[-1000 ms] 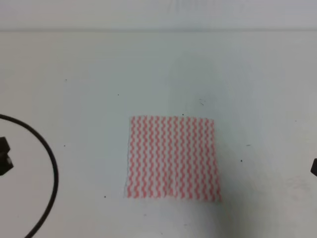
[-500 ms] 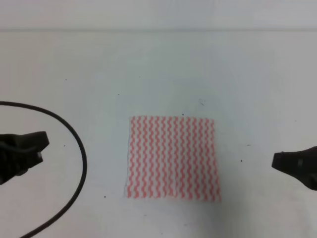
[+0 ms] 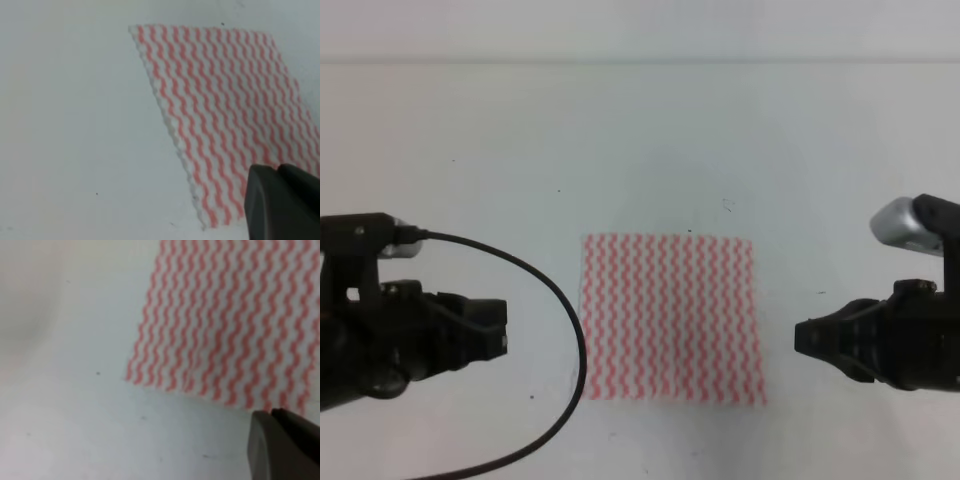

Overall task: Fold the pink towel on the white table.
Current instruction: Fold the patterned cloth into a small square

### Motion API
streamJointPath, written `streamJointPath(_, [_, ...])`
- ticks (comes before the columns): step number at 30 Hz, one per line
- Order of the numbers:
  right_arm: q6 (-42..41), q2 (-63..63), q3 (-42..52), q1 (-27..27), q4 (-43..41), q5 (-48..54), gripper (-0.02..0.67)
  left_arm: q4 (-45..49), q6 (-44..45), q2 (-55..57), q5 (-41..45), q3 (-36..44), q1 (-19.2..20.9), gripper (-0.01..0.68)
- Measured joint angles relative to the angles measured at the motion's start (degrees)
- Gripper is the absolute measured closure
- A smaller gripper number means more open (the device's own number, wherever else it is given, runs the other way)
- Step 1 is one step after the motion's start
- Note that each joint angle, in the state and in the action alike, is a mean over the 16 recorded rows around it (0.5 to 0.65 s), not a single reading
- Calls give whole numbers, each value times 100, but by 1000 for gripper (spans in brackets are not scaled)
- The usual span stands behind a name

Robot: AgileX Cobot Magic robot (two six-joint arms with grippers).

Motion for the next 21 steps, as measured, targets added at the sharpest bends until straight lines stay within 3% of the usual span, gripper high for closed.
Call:
streamJointPath(6, [295,457,-95,9,-350,3,581,-31,165,224,-135,-6,-159,673])
streamJointPath(21, [278,1692,-649,8,148,212,391,-130,375,308,-216,-6,-163,673])
